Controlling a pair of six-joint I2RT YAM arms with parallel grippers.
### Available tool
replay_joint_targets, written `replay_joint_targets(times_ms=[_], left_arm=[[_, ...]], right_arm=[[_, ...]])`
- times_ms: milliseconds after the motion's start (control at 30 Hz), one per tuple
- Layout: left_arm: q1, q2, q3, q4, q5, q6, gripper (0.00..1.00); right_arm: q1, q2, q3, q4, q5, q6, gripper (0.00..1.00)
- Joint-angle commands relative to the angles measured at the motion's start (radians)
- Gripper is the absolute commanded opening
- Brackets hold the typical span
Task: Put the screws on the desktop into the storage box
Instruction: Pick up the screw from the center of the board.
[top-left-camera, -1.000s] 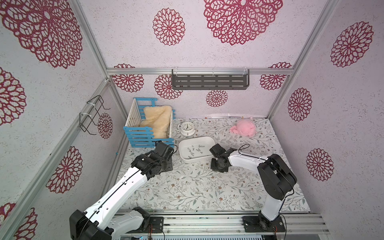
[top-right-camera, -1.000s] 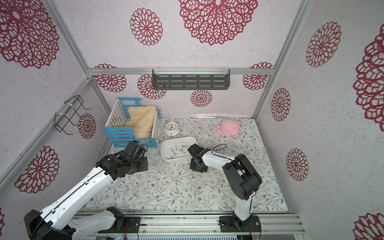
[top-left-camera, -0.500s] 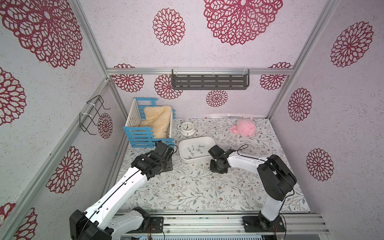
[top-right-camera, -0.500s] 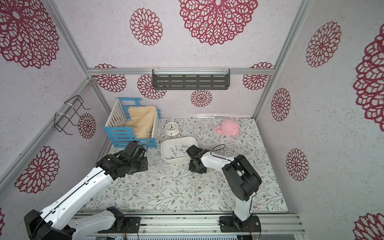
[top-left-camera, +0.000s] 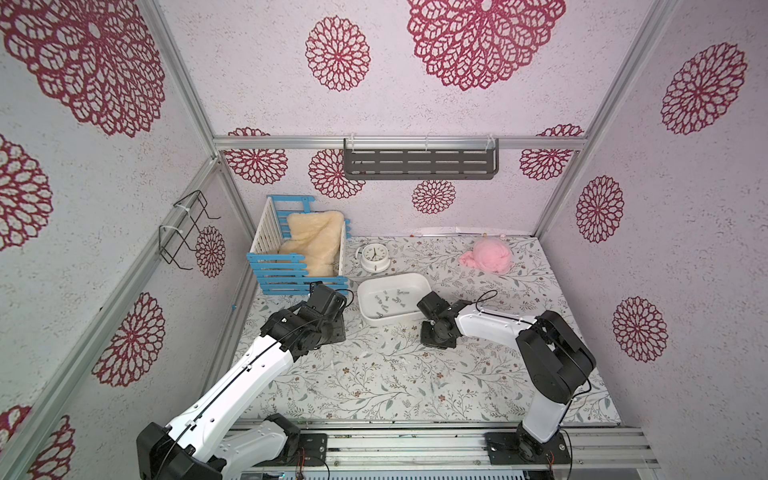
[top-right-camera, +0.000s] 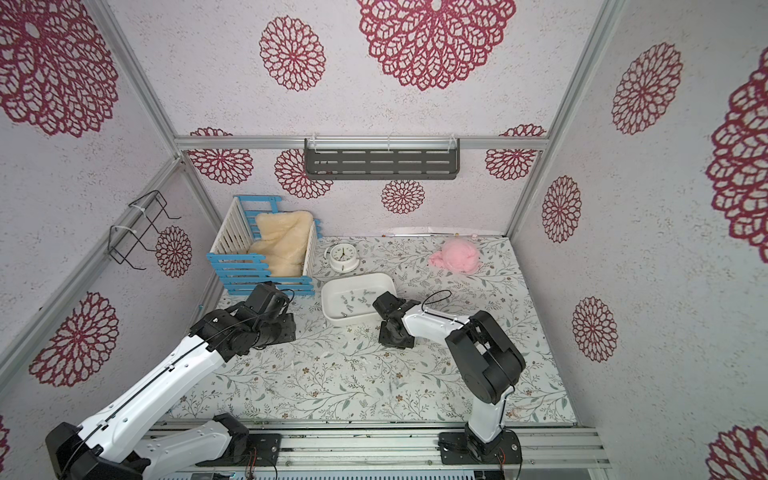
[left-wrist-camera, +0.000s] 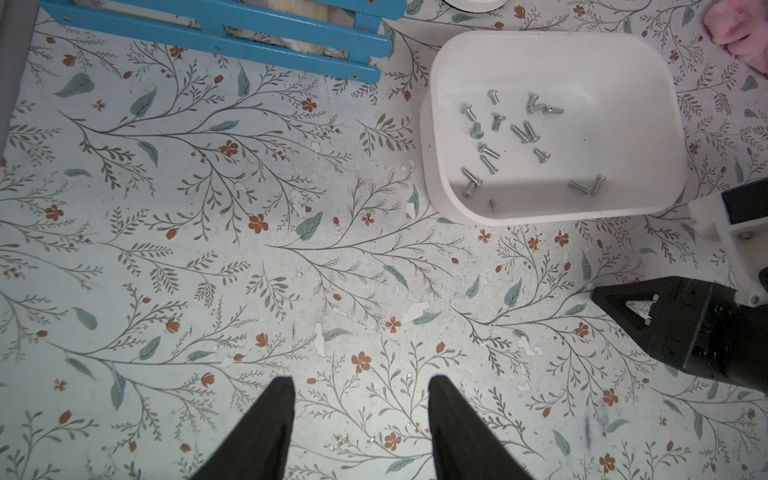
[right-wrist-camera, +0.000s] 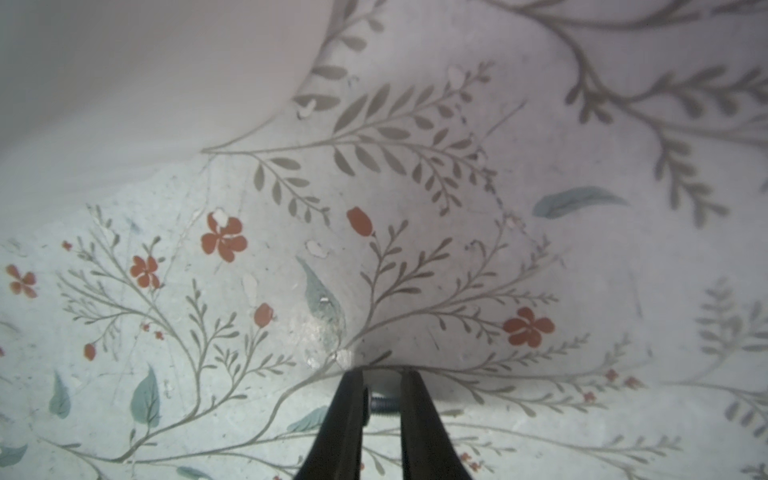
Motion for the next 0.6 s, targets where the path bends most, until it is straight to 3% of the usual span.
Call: replay_joint_targets(times_ms=[0, 567], left_arm=[[0.004, -0.013, -0.011, 0.013, 0.003, -0.006, 0.57], [0.003, -0.01, -0.008, 0.013, -0.001, -0.004, 0.57]], right_arm=[[0.012, 0.02, -0.04, -0.07, -0.017, -0.004, 0.16], [0.026, -0.037, 0.063, -0.156, 0.014, -0.003, 0.13]])
